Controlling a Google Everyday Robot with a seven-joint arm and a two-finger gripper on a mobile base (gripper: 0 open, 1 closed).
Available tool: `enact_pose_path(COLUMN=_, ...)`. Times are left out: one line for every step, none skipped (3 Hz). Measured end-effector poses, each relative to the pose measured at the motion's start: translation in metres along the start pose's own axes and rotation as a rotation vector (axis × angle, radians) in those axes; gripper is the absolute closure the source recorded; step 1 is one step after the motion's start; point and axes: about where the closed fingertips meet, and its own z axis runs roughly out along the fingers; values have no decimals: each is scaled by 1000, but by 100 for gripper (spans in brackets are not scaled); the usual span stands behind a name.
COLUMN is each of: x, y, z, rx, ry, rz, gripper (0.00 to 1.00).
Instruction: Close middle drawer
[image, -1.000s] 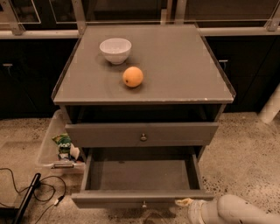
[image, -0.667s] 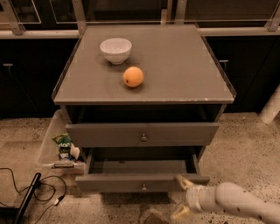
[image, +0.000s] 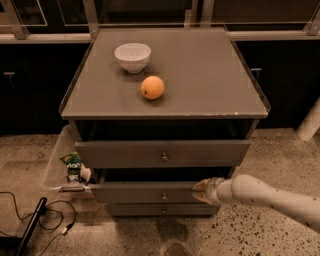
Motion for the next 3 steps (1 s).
enact_pose_path(x=1, y=-7, z=4, rx=3, ry=8, rz=-7, gripper=88)
enact_pose_path(x=24, y=8, z=-18, rx=35, ry=28, rz=3, gripper=100)
enact_pose_path(x=30, y=10, z=-22, rx=38, ry=33, rz=14, gripper=81)
